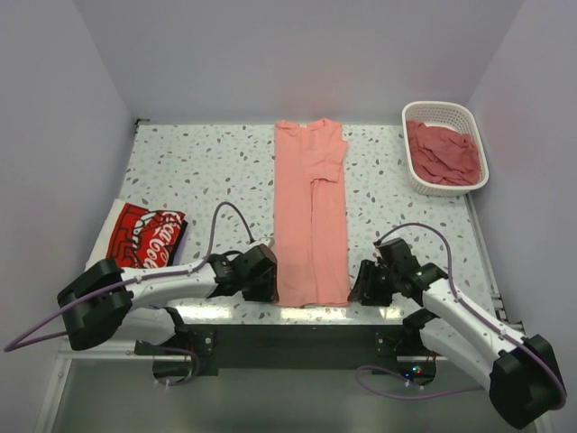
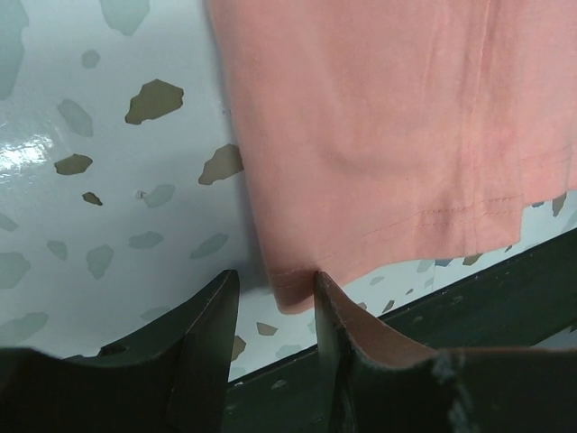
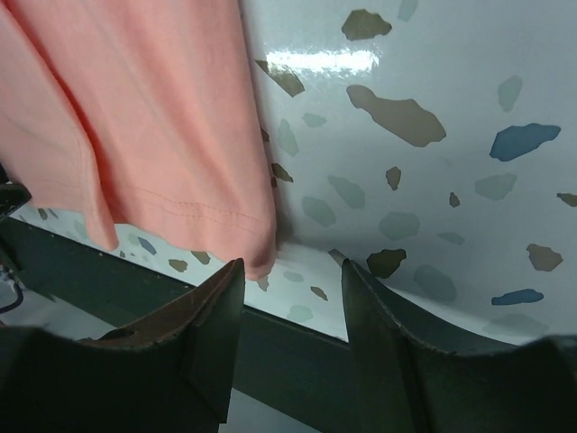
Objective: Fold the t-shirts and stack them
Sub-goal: Fold the tshirt
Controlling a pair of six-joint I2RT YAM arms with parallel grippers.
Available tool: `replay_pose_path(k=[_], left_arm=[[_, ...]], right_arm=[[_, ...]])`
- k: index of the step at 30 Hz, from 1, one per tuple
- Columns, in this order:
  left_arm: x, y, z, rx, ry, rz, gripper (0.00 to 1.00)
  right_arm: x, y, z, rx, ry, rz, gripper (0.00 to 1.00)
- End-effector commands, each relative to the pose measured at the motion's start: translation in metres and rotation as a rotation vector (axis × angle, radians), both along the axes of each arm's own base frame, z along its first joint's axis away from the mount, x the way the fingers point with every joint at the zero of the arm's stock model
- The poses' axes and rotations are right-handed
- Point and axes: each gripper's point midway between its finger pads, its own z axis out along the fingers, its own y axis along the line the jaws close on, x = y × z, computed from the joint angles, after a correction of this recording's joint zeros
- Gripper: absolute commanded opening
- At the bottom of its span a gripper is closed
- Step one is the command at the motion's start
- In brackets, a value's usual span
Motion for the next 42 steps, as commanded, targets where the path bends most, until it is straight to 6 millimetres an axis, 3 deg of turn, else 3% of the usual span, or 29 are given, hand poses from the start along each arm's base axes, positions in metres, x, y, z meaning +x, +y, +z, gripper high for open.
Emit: replay_pose_path(k=[1,6,13,17,24,30,35,42], left_arm=[[0.001,0.001,-0.007,0.024,-0.017,0.021,0.44],[-0.002,-0.003,-0.012,0.022,-0.004,0.02,0.41],[-0.005,-0.002,-0.012,0.035,0.001,0.026,0.12],[-0.006,-0.001,-0.012,0.036,0.005,0.026,0.01],[-0.012,0.001,-0.01,0.008,0.017,0.025,0.0],[-0.018,0.008,-0.008,-0.009,0.026,0.038,0.0],[-0.023,0.014,-0.007,-0.024,0.032,0.042,0.0],[-0.026,0.003,0.0,-0.086,0.03,0.031,0.0]], right_arm=[[0.002,0.009,-0.001,0.043,-0.001,0.008,0.5],[0.002,0.013,-0.006,0.054,0.015,0.015,0.49],[-0.003,0.018,-0.018,0.074,0.056,0.017,0.37],[-0.009,0.017,-0.024,0.07,0.082,0.034,0.28],[-0.025,0.015,-0.035,0.053,0.17,0.086,0.0],[-0.034,0.006,-0.028,0.029,0.172,0.071,0.0],[-0.034,0.002,-0.011,0.029,0.121,0.073,0.0],[-0.035,0.003,-0.002,0.05,0.092,0.068,0.0]])
